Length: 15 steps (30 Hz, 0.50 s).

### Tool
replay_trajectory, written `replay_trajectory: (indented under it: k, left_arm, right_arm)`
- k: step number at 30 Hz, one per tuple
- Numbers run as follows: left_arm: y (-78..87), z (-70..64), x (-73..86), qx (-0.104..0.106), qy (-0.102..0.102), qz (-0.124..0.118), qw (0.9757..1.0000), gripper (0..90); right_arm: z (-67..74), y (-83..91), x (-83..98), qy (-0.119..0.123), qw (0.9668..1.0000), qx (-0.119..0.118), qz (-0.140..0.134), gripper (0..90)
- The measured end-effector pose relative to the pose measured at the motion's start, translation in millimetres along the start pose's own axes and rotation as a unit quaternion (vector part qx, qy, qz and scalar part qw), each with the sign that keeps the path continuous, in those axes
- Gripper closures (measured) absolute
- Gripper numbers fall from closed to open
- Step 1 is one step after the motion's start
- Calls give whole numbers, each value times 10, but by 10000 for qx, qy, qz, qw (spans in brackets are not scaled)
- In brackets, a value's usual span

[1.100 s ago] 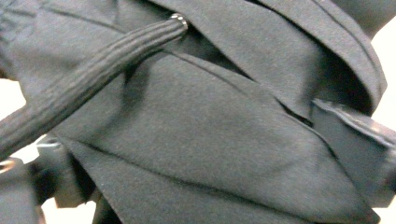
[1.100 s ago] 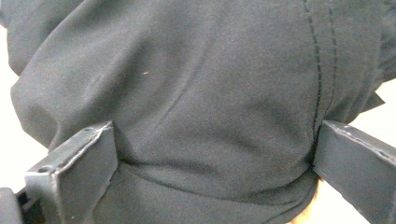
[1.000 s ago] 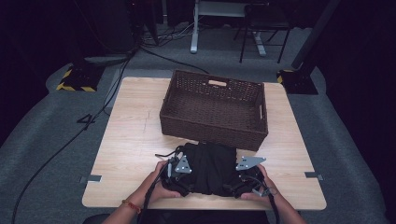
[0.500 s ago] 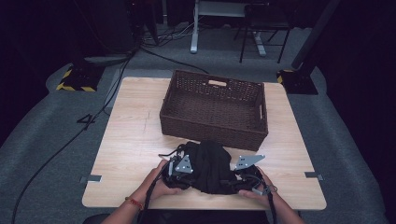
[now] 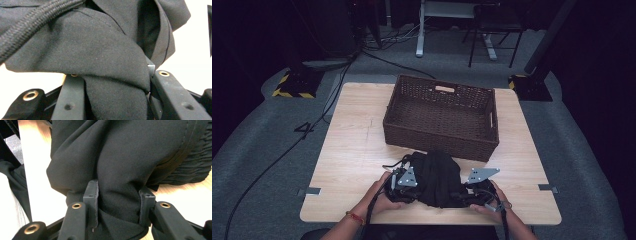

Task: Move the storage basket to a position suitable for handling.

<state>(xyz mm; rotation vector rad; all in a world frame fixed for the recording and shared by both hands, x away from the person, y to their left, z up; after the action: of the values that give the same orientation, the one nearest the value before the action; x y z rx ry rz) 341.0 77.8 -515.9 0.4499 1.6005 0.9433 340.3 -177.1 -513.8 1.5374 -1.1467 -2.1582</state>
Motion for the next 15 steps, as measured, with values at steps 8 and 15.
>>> replay_trajectory:
  k: [8, 15]
  left_arm:
    - [-5, -2, 8, 9, 2, -66, 10000, 626]
    - [-5, -18, 10, -30, 49, -59, 10000, 627]
  right_arm:
    - [-2, 30, 21, 23, 10000, 70, -47, 619]
    - [-3, 36, 25, 17, 10000, 51, -52, 620]
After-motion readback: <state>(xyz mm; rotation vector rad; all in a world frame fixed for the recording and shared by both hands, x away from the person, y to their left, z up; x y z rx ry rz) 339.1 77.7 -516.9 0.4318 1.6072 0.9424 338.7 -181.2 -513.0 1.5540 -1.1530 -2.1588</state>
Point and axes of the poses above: each handheld gripper's, and its own axes: y roughly backward along the jaws, x roughly out of its underside, z roughly to its left, the point moved 3 cm from there along -y, roughly forward along the jaws, and after that the axes turned 4 degrees about z, right-handed, at the moved point
